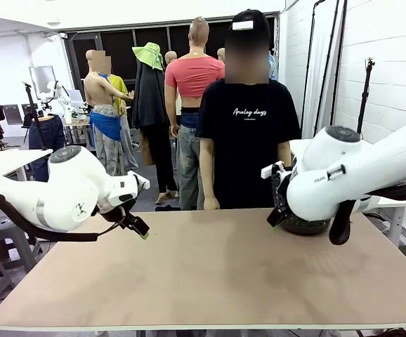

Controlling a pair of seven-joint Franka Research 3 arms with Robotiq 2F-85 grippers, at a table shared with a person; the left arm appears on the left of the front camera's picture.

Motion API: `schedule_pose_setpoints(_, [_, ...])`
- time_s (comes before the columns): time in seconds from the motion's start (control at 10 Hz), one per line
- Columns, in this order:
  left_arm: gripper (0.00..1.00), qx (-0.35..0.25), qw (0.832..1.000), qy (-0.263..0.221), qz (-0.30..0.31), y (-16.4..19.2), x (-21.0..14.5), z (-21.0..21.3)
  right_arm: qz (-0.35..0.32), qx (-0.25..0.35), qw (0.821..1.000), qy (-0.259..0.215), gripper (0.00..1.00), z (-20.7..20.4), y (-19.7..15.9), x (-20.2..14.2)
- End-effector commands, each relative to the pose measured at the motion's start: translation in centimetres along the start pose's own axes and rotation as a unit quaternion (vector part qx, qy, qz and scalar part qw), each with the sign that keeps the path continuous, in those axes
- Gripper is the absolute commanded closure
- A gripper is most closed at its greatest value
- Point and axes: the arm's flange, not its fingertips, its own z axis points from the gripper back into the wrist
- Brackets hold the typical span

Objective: Fold the training pants.
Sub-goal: Grab both ends of the Training pants handed by a person.

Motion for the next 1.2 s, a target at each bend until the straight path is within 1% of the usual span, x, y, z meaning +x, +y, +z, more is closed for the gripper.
schedule_pose_setpoints(0.0, [0.00,-0.015,1.000,0.011,0.016,-0.9,0.3,3.7,0.010,0.011,1.000,-0.005,0.00,3.5,-0.2,-0.9])
schedule_pose_setpoints(0.1, [0.00,-0.019,1.000,0.003,0.013,-1.0,0.4,5.0,0.010,0.005,1.000,-0.018,0.00,5.0,-0.1,-1.0])
schedule_pose_setpoints(0.2, [0.00,-0.004,1.000,0.001,0.004,-1.1,0.1,6.6,0.012,0.002,0.999,-0.032,0.00,6.8,0.0,-1.1])
schedule_pose_setpoints(0.4, [0.00,-0.015,1.000,-0.014,-0.011,-1.3,-0.6,8.6,0.011,-0.012,0.999,-0.049,0.00,9.3,-0.4,-1.5])
schedule_pose_setpoints(0.5, [0.00,-0.019,0.999,-0.020,-0.016,-1.6,-1.1,9.4,0.010,-0.009,0.998,-0.056,0.00,10.2,-0.4,-1.8])
schedule_pose_setpoints(0.8, [0.00,-0.006,0.998,-0.054,-0.033,-3.0,-2.2,11.9,0.013,-0.010,0.998,-0.064,0.00,11.0,-0.5,-2.0])
schedule_pose_setpoints(1.0, [0.00,0.005,0.998,-0.065,-0.024,-3.4,-2.8,12.6,0.015,-0.012,0.998,-0.052,0.00,11.2,-0.1,-2.1])
schedule_pose_setpoints(1.1, [0.00,0.057,0.996,-0.067,-0.001,-3.2,-2.9,12.5,0.002,-0.013,0.998,-0.067,0.00,11.9,-0.6,0.3])
